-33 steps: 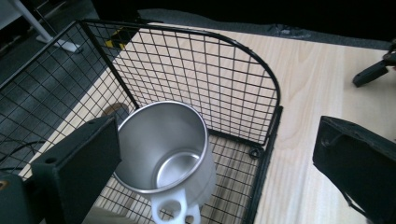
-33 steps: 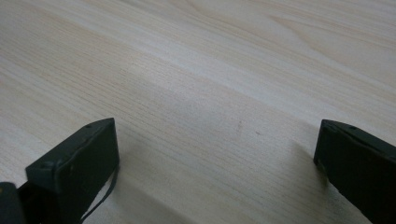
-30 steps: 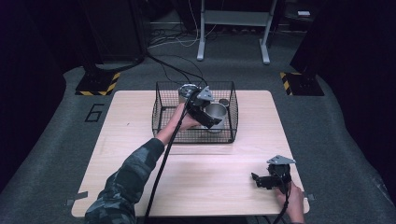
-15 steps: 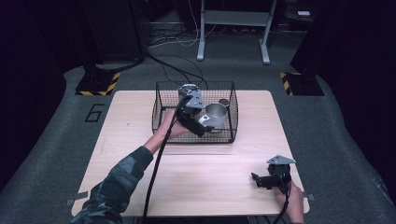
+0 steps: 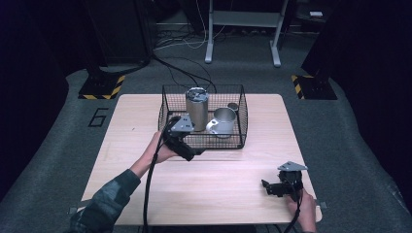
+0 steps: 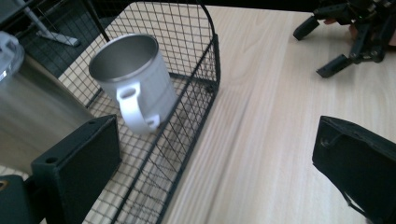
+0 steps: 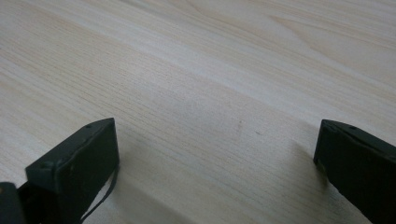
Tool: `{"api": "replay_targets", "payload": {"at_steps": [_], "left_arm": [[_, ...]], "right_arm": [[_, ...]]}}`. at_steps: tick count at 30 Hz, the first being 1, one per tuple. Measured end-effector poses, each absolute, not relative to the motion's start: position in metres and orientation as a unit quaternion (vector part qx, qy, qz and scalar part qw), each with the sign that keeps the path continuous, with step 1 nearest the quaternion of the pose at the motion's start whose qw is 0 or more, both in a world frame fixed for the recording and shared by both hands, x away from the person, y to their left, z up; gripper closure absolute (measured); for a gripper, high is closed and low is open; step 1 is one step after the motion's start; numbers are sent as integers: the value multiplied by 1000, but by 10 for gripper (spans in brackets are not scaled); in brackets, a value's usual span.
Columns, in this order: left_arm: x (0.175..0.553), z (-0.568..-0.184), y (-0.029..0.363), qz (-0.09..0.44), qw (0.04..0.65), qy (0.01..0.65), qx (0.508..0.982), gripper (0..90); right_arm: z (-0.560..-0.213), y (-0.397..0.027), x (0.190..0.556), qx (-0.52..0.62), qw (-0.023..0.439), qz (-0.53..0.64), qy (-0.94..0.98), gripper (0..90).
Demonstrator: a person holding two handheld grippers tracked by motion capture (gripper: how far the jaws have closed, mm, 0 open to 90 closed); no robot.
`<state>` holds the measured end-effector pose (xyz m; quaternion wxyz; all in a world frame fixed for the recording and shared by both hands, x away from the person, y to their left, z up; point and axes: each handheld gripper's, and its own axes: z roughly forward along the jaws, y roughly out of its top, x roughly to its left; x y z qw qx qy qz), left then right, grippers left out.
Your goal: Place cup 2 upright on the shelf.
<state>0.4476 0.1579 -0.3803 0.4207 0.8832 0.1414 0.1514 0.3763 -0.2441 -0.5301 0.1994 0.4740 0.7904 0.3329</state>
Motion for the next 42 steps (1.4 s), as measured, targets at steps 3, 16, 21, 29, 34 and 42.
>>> {"api": "replay_targets", "payload": {"at_steps": [3,16,21,29,34,42], "left_arm": [[437,-387,167,150,421,142,883,9],[399,-440,216,128,421,208,874,4],[393,-465,231,106,415,239,871,0],[382,-512,248,118,384,283,871,2],[382,-530,249,103,378,292,872,2],[380,-532,246,127,369,287,875,0]], "right_arm": [[-530,-244,376,475,200,333,790,0],[-530,-244,377,472,201,333,791,0],[-530,-244,376,473,202,335,790,0],[-530,-244,376,473,203,335,790,0],[-530,-244,376,473,203,335,790,0],[-530,-244,376,473,203,335,789,0]]}}
